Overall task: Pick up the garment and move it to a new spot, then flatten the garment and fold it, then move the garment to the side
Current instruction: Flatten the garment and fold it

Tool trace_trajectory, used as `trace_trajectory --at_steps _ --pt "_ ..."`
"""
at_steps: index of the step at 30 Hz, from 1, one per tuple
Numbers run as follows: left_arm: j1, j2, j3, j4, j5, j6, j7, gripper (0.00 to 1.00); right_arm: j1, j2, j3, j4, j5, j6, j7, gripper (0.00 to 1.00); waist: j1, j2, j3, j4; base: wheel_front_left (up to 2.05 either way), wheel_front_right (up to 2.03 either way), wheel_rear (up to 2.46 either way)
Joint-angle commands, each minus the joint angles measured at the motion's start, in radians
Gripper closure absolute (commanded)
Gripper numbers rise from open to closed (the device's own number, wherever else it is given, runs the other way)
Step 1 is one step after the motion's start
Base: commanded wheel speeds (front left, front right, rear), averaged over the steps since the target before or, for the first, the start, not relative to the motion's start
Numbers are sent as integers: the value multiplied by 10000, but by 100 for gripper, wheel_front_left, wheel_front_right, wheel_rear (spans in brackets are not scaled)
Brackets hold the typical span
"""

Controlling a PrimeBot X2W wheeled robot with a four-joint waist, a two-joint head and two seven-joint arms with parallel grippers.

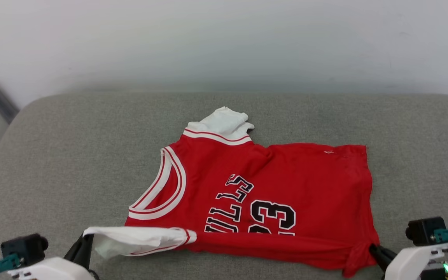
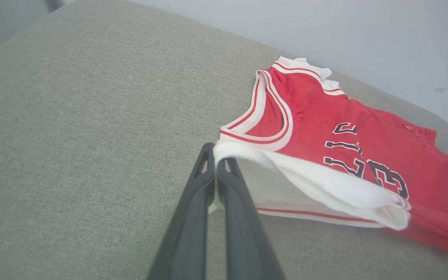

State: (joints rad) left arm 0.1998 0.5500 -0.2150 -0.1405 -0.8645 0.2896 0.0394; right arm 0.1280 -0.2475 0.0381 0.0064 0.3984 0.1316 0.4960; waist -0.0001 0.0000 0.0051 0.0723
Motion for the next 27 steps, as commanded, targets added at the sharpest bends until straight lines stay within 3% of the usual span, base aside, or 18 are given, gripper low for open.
trace_trajectory --at_steps 1,7,15,16,18,19,20,21,22,27 --pt "-428 17 -122 95 125 -97 82 100 -365 -78 63 -35 -33 -17 111 100 1 0 311 -50 0 0 0" --pt "-2211 -283 -802 1092 372 -804 274 100 -1736 -239 733 512 -115 -15 385 100 1 0 1289 -198 0 0 0" --pt "-3852 -876 -1415 3272 358 -1663 362 100 -3037 -402 1509 1837 21 -14 -36 100 1 0 2137 -312 0 0 0" --pt "-3994 -926 -1477 3499 377 -1752 378 100 -3118 -402 1582 2014 75 -14 -110 95 1 0 2175 -321 0 0 0" --pt "-4237 -1064 -1599 3941 317 -1975 403 100 -3215 -401 1731 2349 151 -15 -279 54 1 0 2205 -330 0 0 0" --pt "-4334 -1109 -1625 4118 267 -2061 413 100 -3249 -397 1765 2459 202 -17 -414 2 1 0 2203 -332 0 0 0" --pt "-4423 -1146 -1656 4283 260 -2135 411 73 -3295 -404 1813 2529 236 -17 -606 0 1 0 2188 -328 0 0 0" --pt "-4494 -1187 -1687 4432 258 -2192 393 31 -3305 -406 1813 2560 266 -17 -863 0 1 0 2129 -318 0 0 0" --pt "-4551 -1212 -1679 4544 265 -2230 318 0 -3281 -391 1780 2561 312 -17 -1156 0 1 0 2056 -314 0 0 0" --pt "-4603 -1034 -1559 4740 328 -2250 108 0 -2949 -221 1532 2257 344 -12 -2902 0 1 0 1524 -336 0 0 0"
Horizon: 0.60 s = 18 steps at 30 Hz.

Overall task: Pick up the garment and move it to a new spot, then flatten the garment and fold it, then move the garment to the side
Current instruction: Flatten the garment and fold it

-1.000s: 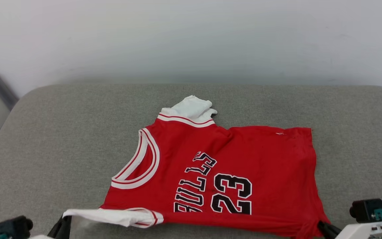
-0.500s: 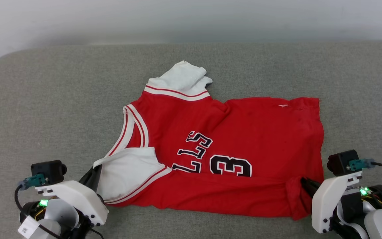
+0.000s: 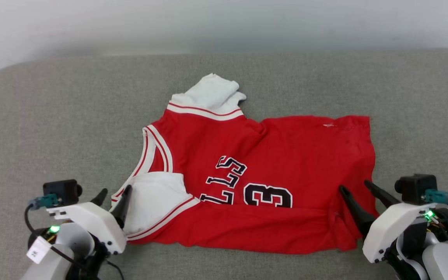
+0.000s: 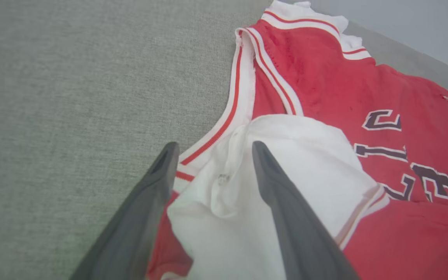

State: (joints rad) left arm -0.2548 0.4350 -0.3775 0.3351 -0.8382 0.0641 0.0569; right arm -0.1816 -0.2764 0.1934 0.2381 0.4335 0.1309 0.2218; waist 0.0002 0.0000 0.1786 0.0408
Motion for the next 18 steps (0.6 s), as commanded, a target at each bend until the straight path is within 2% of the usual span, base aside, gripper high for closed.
trace_trajectory --at_steps 1,4,8,11,15,18 --pt "-18 189 87 -47 67 39 -26 0 217 60 -73 -146 -84 -4 -471 0 -2 0 -336 -43 0 0 0" --pt "114 544 163 -301 74 127 219 0 419 160 -262 -445 -295 -4 -1258 0 -2 0 -681 -155 0 0 0" --pt "394 1215 230 -931 -28 259 913 0 755 408 -522 -759 -586 -4 -1775 0 -2 0 -1059 -398 0 0 0" --pt "627 1805 227 -1547 -242 340 1846 0 1014 662 -666 -1009 -743 -4 -1989 0 -2 0 -1219 -587 0 0 0" --pt "1134 2633 123 -2209 -737 614 3634 0 1282 961 -714 -1402 -861 -4 -2040 0 -2 0 -1223 -914 0 0 0" --pt "1458 3024 196 -2634 -1233 828 4641 0 1369 1187 -689 -1704 -904 -4 -2033 0 -2 0 -983 -1193 0 0 0"
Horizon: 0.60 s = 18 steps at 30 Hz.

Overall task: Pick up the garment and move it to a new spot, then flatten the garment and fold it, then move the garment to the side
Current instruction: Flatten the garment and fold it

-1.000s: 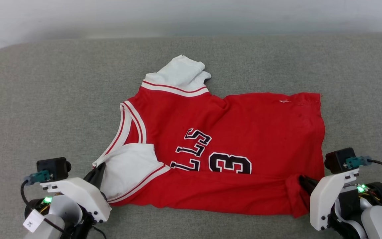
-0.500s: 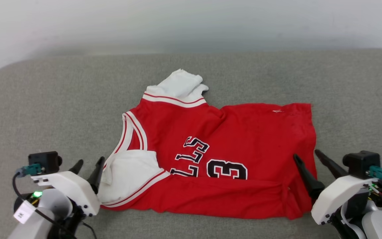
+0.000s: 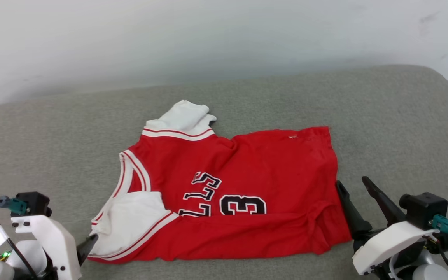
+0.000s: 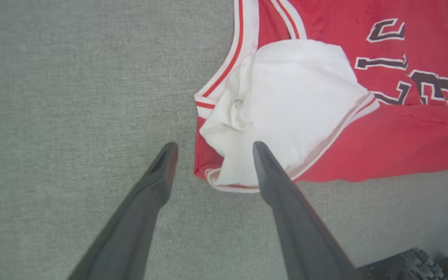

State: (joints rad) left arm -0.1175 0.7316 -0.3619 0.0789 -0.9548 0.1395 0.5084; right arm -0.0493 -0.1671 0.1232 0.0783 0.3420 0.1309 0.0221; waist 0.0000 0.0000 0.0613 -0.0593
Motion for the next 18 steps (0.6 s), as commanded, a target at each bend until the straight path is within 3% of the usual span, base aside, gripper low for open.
trace_trajectory --at_steps 1,5,12,13,14,16,18 --pt "183 180 62 -116 -146 181 345 0 66 163 25 -153 -24 -4 -8 0 0 0 298 -275 0 0 0" --pt "369 327 193 -34 -536 386 827 0 -39 396 69 -283 -45 -4 8 0 0 0 824 -574 0 0 0" --pt "282 -68 -142 417 -1013 85 1398 0 -302 556 -99 -100 9 -4 -91 0 0 0 1409 -838 0 0 0" --pt "278 -175 -266 483 -1093 20 1538 34 -307 551 -147 -58 25 -4 -103 0 0 0 1421 -852 0 0 0" --pt "325 -318 -358 528 -1152 -50 1594 61 -303 541 -184 -9 14 -4 -75 0 0 0 1428 -864 0 0 0" --pt "360 -557 -523 615 -1245 -136 1690 100 -339 534 -282 52 58 -4 -34 0 0 0 1387 -864 0 0 0" --pt "395 -677 -620 729 -1293 -185 1702 100 -332 500 -422 112 88 -4 57 0 0 0 1299 -837 0 0 0"
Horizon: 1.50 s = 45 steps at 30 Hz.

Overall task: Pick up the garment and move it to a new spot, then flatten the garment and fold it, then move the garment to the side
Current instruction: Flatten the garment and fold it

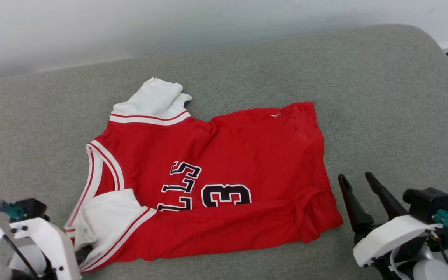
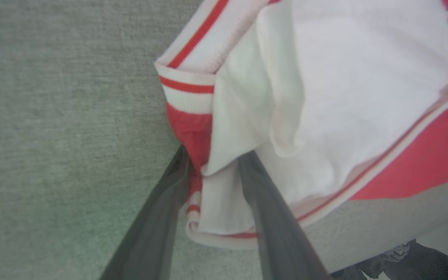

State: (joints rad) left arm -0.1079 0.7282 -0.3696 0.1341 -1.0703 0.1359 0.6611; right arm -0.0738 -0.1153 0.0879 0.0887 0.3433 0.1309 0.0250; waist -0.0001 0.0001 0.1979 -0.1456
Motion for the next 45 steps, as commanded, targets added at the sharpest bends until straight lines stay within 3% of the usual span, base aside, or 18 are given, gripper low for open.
trace_trajectory --at_steps 1,9,17,21,28,35,36,45 --pt "287 -641 -537 217 -114 -177 117 100 -85 -45 -138 9 92 -4 84 0 1 -1 -127 51 0 0 0" --pt "227 -452 -180 2 363 -155 -874 100 118 -387 -689 99 420 -4 1176 0 1 -1 -645 350 0 0 0" --pt "185 -342 5 -1098 1019 142 -1827 100 250 -1114 -610 344 1027 -4 4754 0 1 -1 -874 899 0 0 0" --pt "21 -386 -68 -1593 1285 206 -2002 100 56 -1254 -313 391 1109 -4 5978 0 1 -1 -658 1133 0 0 0" --pt "-259 -564 -196 -1922 1504 215 -2180 100 -536 -1229 138 792 1020 -4 6568 0 1 -1 -35 1396 0 0 0" --pt "-533 -760 -271 -1683 1484 71 -2287 100 -899 -788 708 2390 1201 -4 6930 0 1 -1 296 1538 0 0 0" --pt "-516 -784 -283 -1583 1459 -9 -2344 100 -860 -678 960 2745 1452 -1 7393 100 1 -1 306 1536 0 0 0" --pt "194 -801 -181 -1609 1271 24 -2696 100 -1294 -1123 806 1887 1744 9 7138 100 1 -1 -360 1345 0 0 0"
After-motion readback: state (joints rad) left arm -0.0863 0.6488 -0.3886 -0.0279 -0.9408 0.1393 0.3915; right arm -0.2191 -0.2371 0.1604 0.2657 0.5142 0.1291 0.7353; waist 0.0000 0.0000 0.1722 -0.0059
